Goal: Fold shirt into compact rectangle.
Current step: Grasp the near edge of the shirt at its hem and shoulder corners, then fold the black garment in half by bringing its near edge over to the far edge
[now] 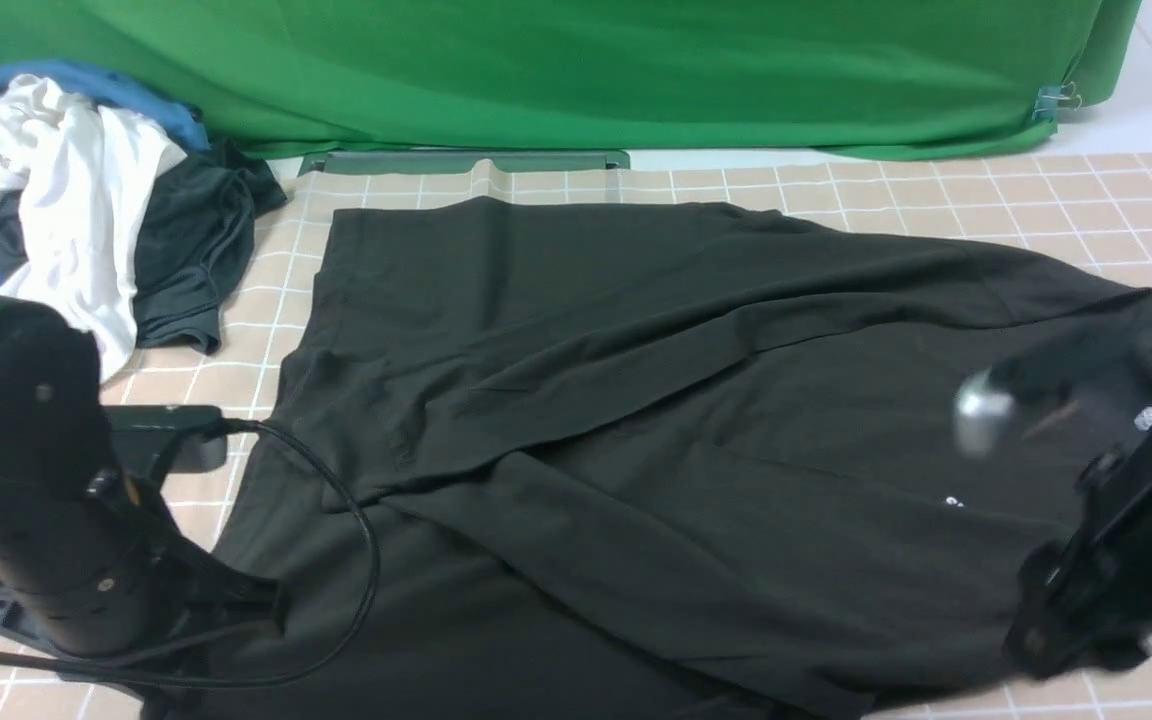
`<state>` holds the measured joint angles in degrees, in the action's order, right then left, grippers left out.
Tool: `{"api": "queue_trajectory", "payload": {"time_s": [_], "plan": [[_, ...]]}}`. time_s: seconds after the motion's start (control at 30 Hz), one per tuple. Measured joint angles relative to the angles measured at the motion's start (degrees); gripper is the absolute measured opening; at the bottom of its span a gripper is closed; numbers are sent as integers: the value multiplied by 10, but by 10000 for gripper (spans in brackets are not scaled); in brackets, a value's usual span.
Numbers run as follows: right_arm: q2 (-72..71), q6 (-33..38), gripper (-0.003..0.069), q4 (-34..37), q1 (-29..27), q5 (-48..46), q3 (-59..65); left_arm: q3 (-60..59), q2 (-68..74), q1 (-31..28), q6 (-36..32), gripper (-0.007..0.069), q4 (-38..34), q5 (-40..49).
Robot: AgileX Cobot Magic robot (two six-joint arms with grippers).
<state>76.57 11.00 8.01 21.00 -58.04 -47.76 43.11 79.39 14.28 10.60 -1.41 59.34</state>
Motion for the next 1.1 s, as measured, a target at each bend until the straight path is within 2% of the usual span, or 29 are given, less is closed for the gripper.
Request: {"api": "queue_trajectory", "payload": {"time_s": [0.1,0.17,0.43,0.5,0.53,0.57,0.6,0.63,0.67,0.7,0.77,1.1], "plan": [[23,13,585,-5,37,77,47,0,-9,0,3,35,6,2],[39,13,595,-16,48,105,56,0,-9,0,4,35,7,-1],[120,26,579,-71,56,174,59,0,-9,0,8,35,8,-9],[138,40,547,-74,56,175,59,0,-9,0,8,35,5,-9],[147,52,473,-80,56,176,58,0,-9,0,8,35,4,-10],[148,57,368,-90,56,178,58,0,-10,0,8,35,1,-11],[148,58,311,-93,56,178,58,0,-10,0,8,35,0,-10],[146,59,176,-95,56,178,58,1,-14,0,9,35,-3,-6],[145,59,176,-95,56,178,58,1,-14,0,9,35,-3,-6],[140,59,92,-94,56,173,58,4,-21,0,13,35,-8,-4],[123,59,67,-93,56,157,59,14,-40,0,27,35,-9,-1],[33,60,66,-123,56,120,21,159,-48,0,74,35,-15,-23]]}}
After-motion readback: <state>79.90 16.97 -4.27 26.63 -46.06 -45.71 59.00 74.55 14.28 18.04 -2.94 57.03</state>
